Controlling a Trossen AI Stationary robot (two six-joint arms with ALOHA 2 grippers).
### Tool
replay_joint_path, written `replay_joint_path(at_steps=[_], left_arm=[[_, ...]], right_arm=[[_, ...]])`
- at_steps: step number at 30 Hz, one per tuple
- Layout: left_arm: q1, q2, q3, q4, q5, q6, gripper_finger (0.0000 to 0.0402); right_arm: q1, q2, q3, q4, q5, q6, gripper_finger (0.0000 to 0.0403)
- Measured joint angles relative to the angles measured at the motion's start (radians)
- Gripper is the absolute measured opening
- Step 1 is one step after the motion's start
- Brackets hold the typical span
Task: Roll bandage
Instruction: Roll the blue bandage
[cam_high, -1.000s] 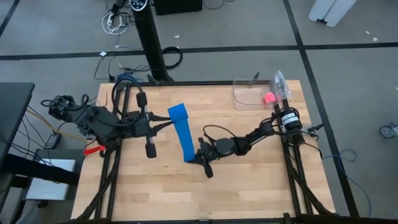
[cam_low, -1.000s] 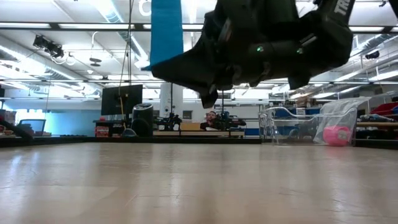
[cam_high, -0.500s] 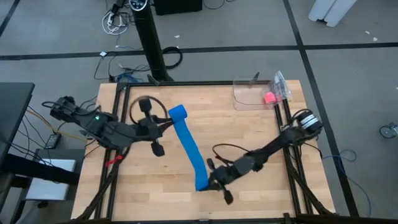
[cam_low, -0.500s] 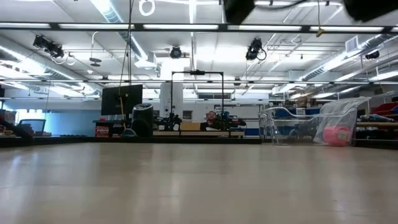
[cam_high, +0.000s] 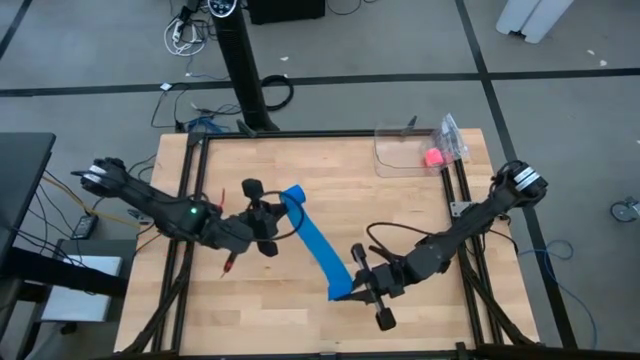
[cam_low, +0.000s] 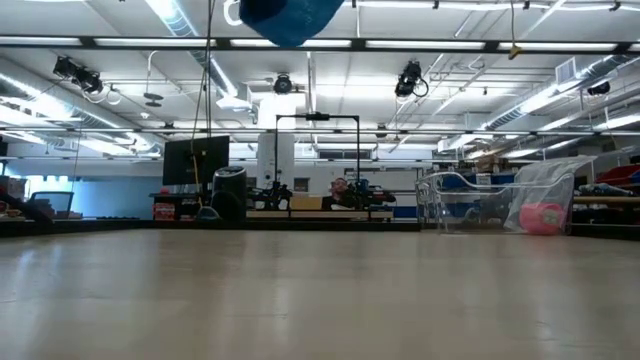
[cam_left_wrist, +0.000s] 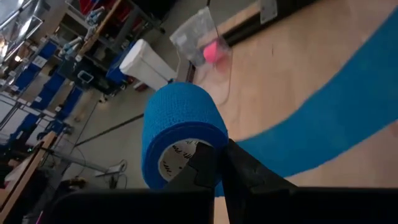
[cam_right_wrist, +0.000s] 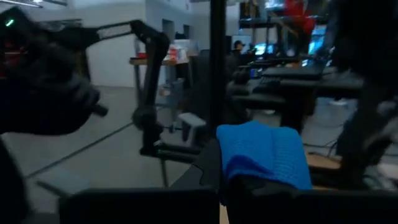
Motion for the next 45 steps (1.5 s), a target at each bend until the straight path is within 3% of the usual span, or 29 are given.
replay_joint_path(at_steps=[7,14,31,45], left_arm=[[-0.002,0.004,-0.139,0.116,0.000,0.004,0.0015],[-0.039,0.009,-0.196,0.204,0.000,0.011,0.0015],[-0.135,0.185,-0.197,0.408,0.004,0.177,0.0015],[-0.270,0.232,-0.030,0.424,0.018,0.130,0.0015]], right_arm=[[-0.002,-0.002,0.178,-0.121,0.111,-0.126,0.0001],[-0.020,-0.003,0.322,-0.135,0.222,-0.292,0.0000],[-0.216,-0.003,0.422,-0.152,0.221,-0.329,0.0000],[-0.392,0.008,0.422,-0.315,0.173,-0.201,0.0010]])
